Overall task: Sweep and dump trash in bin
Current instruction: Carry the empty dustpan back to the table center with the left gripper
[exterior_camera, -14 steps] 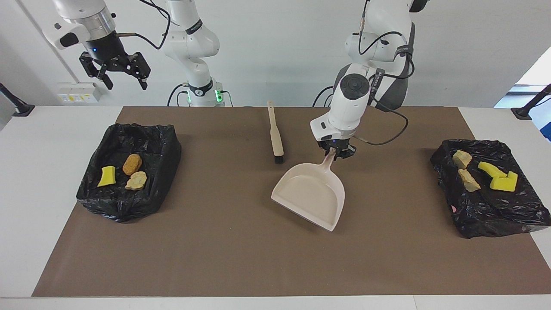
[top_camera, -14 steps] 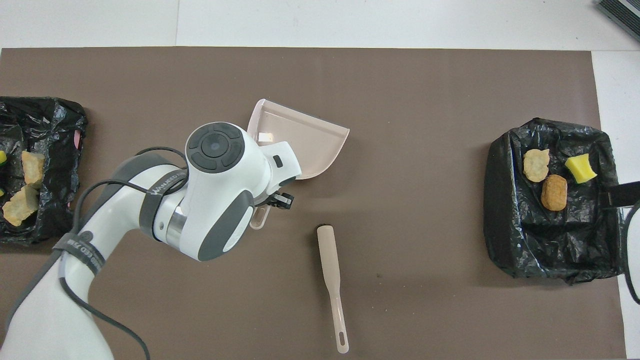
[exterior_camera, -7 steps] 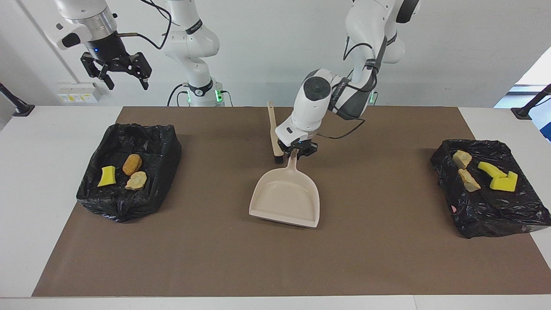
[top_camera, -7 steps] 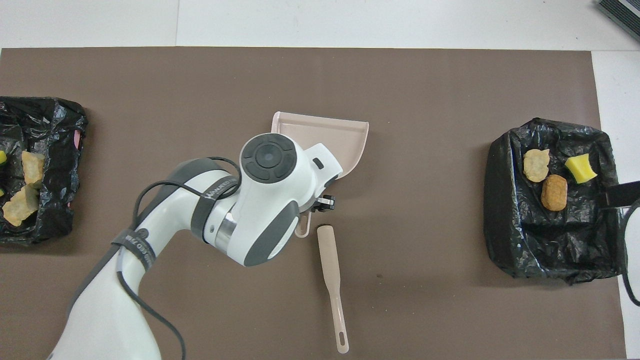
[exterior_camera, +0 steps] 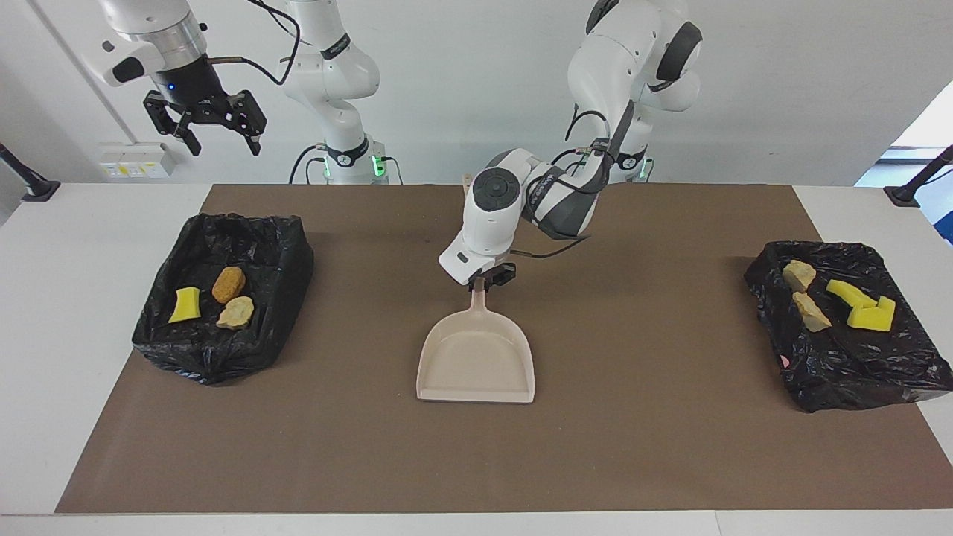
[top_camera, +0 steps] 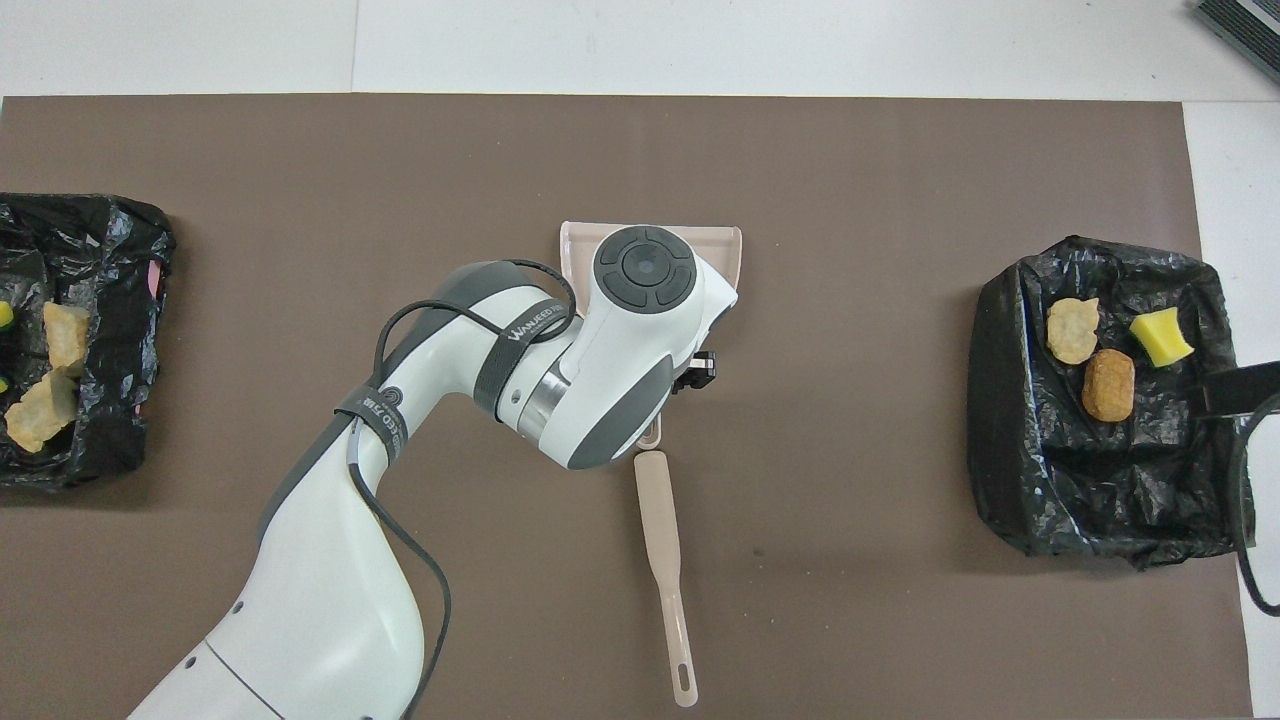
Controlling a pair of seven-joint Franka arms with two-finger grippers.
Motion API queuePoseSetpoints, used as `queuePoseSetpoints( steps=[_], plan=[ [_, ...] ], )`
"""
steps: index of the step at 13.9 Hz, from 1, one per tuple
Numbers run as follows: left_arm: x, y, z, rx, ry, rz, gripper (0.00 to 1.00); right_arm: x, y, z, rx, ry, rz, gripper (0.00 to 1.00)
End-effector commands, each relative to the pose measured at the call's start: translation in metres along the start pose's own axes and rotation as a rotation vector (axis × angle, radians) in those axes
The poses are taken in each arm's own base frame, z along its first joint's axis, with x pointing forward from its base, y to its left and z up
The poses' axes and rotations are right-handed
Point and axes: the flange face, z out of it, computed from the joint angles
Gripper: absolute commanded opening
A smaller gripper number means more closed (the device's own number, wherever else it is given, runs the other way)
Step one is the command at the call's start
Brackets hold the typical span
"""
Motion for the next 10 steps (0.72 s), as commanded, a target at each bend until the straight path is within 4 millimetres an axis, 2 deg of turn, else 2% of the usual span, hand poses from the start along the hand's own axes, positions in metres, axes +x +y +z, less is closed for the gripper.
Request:
queuePoseSetpoints(
  steps=[1,2,6,10],
  plan=[
    [0.007,-0.033,-0.048,-0.004,0.037,-0.04,1.0,-0.006,0.001,0.0,-0.002,-0.006,-0.025,1.0],
    [0.012,-0.05,-0.065,-0.013,0.054,-0.065,1.0,-0.006,0.001,-0.001,-0.002,-0.004,-0.025,1.0],
    [0.034,-0.112,-0.089,-0.002,0.052,-0.026,1.0,-0.006,0.001,0.0,-0.002,-0.006,-0.025,1.0],
    [0.048,-0.193,-0.13,0.003,0.071,0.097,1.0,-0.006,0.001,-0.001,-0.002,-0.004,-0.025,1.0]
  ],
)
